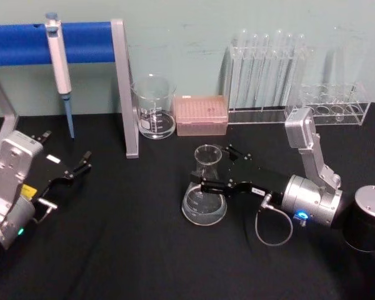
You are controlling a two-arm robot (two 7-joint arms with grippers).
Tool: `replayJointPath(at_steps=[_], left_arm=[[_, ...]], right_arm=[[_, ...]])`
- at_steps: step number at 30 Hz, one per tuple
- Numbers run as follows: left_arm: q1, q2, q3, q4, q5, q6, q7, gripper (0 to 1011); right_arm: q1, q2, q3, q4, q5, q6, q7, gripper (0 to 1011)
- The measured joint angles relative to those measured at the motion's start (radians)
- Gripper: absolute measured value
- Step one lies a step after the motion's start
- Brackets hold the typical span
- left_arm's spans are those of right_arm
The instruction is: Grasp the erlenmeyer flask with one hand, shake it three times, then place it back.
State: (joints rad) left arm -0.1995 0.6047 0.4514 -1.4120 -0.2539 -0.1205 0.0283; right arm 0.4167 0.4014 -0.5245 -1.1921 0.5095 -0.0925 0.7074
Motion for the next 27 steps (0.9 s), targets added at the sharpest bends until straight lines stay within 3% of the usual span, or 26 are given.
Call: replayJointPath(at_steps=[18,27], left_arm=[[0.000,0.000,0.000,0.000,0.000,0.000,0.000,1001],[0.000,0.000,0.000,0.000,0.000,0.000,0.000,1001]], right_arm=[[-0.020,0.054,-0.007,-0.054,-0.019,0.038,-0.006,1000],[-0.058,0.117,0.014,-0.109,0.003,0.085,-0.006,1000]])
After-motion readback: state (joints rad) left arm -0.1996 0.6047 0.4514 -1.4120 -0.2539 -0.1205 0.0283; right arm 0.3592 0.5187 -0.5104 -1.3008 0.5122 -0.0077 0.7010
